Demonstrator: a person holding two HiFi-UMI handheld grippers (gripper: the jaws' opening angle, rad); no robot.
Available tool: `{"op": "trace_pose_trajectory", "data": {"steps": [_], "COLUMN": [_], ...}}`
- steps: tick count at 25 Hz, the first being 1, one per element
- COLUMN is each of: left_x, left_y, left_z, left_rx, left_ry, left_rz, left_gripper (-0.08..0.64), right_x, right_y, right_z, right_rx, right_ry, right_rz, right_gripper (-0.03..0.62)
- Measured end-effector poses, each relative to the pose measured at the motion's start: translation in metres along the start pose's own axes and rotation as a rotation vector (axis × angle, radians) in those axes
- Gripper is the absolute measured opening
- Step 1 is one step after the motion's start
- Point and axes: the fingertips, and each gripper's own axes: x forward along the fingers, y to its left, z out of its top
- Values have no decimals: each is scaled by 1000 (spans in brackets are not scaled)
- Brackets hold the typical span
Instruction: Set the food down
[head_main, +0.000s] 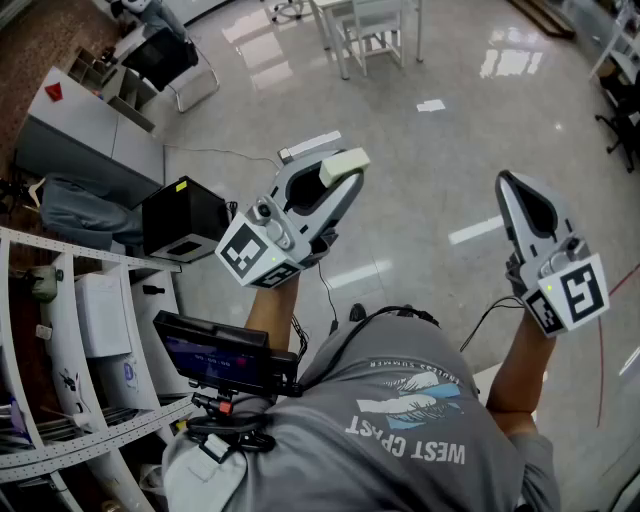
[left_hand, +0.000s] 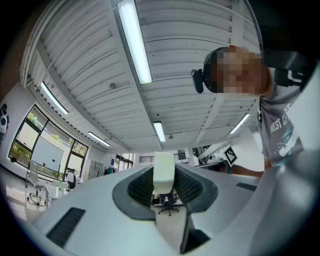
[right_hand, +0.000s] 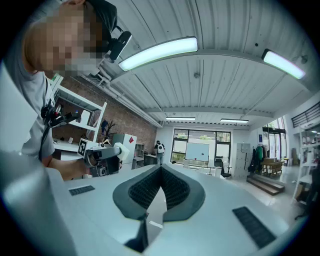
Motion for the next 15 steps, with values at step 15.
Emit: {"op": "trace_pose_trajectory", "data": {"steps": [15], "left_x": [16], "left_y": [-3], "left_z": [5], "left_rx": [33], "left_ry": [12], "left_rz": [27], "left_gripper": [104], "right_x": [1], "right_y": [-11], "right_z": [20], "right_rx": [-17], "right_ry": [-97], "right_rz": [14], "right_gripper": [9]}}
